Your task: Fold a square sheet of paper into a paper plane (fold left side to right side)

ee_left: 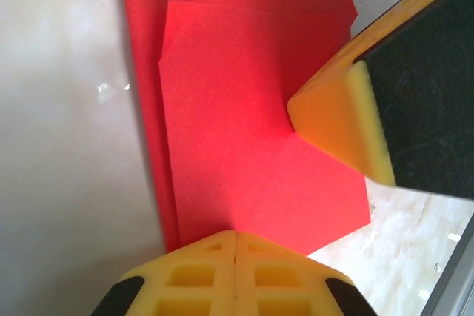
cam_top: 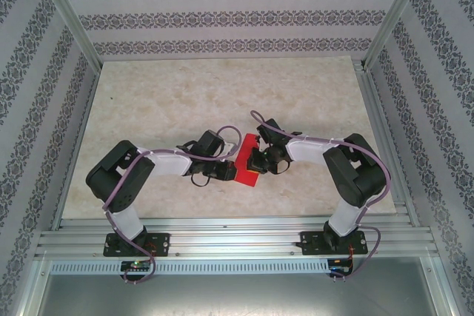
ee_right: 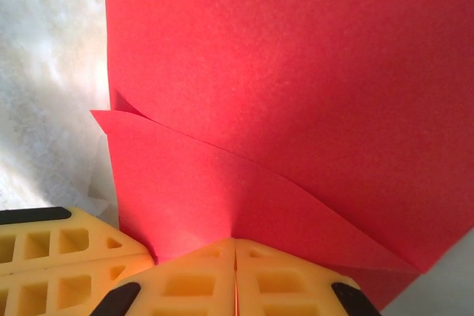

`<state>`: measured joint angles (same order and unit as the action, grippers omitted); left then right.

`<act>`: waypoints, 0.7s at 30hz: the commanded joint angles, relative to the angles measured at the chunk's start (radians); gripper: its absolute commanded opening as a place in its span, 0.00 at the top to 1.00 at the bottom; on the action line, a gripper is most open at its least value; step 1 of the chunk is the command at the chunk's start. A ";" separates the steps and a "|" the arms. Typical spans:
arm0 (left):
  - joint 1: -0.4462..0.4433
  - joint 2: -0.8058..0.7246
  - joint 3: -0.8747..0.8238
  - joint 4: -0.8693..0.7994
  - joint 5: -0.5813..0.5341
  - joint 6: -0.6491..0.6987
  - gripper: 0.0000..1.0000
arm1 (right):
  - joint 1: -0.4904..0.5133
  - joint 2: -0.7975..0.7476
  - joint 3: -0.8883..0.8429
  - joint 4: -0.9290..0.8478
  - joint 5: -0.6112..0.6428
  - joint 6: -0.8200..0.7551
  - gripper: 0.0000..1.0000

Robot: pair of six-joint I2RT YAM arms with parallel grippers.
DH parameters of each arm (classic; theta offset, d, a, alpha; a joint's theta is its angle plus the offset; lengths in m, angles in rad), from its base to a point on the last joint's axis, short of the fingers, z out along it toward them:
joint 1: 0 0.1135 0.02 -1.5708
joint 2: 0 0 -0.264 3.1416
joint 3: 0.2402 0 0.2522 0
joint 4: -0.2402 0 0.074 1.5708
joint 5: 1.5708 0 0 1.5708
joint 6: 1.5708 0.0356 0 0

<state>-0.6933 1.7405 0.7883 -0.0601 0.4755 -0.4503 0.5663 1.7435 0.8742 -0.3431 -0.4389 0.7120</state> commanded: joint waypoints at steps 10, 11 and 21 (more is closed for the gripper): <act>0.058 -0.088 -0.147 -0.245 -0.105 0.033 0.94 | -0.041 0.045 -0.006 -0.094 0.123 -0.017 0.92; 0.064 -0.096 -0.147 -0.251 -0.105 0.035 0.93 | -0.041 0.045 -0.005 -0.093 0.120 -0.017 0.92; 0.074 -0.180 -0.035 -0.139 0.072 -0.039 0.93 | -0.028 0.035 0.000 -0.083 0.109 -0.011 0.92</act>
<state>-0.6235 1.5936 0.7036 -0.2119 0.4797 -0.4583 0.5476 1.7504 0.8875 -0.3622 -0.4465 0.7086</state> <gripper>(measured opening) 0.071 0.080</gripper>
